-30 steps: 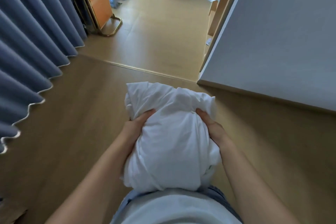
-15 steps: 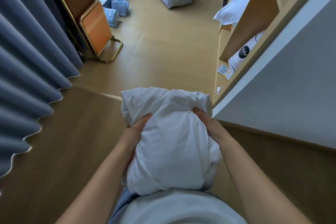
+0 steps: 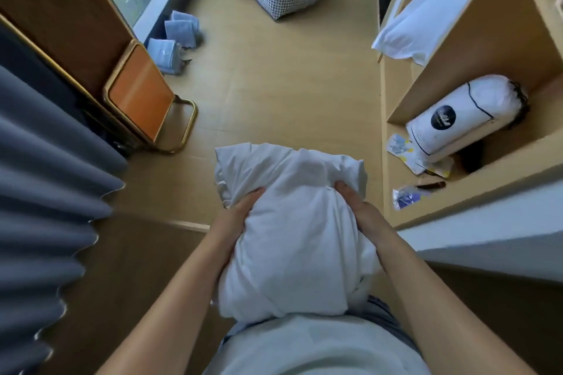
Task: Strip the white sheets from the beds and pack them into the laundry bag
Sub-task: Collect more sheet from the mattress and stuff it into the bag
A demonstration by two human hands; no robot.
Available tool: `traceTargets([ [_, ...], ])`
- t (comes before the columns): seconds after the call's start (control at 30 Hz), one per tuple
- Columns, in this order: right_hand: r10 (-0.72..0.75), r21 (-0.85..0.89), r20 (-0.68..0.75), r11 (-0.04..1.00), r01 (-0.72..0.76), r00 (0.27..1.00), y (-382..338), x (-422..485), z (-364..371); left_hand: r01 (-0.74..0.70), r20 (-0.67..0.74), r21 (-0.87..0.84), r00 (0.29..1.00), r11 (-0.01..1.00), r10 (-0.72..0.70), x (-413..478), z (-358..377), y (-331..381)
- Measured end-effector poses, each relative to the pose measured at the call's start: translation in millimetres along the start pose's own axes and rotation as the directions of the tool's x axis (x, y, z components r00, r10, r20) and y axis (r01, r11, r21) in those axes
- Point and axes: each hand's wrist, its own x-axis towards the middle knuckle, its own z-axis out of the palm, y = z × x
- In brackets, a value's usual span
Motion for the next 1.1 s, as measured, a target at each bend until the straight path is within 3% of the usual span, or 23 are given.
traceTargets([
  [0.2, -0.043, -0.003, 0.24, 0.999, 0.045, 0.97, -133.1, 122.7, 2.7, -0.054, -0.087, -0.049, 0.995, 0.997, 0.05, 102.9, 32.7, 128.1],
  [0.33, -0.004, -0.108, 0.297, 0.994, 0.037, 0.955, -213.9, 173.0, 26.0, -0.033, -0.142, -0.097, 0.99, 0.995, 0.019, 163.3, 46.0, 185.4],
  [0.5, -0.024, -0.115, 0.215, 0.992, 0.05, 0.976, -313.8, 261.3, 58.7, -0.054, -0.151, -0.106, 0.988, 0.993, 0.038, 271.6, 56.2, 267.0],
  [0.6, 0.038, -0.041, 0.177, 0.999, -0.032, 0.984, -378.1, 316.7, 76.4, -0.041, -0.157, -0.074, 0.987, 0.996, 0.029, 348.2, 65.5, 337.2],
  [0.7, 0.063, 0.098, 0.162, 0.992, -0.08, 0.985, -436.7, 369.3, 82.2, -0.007, -0.071, -0.006, 0.997, 1.0, 0.007, 433.4, 80.1, 404.9],
  [0.9, 0.097, 0.187, 0.125, 0.975, -0.12, 0.987, -538.6, 459.1, 61.2, 0.109, 0.05, 0.132, 0.992, 0.985, -0.117, 547.7, 148.9, 516.6],
  [1.1, 0.024, 0.27, 0.096, 0.962, -0.049, 0.995, -657.3, 573.8, 16.2, -0.094, 0.161, 0.123, 0.984, 0.988, 0.073, 630.8, 257.5, 635.9],
])
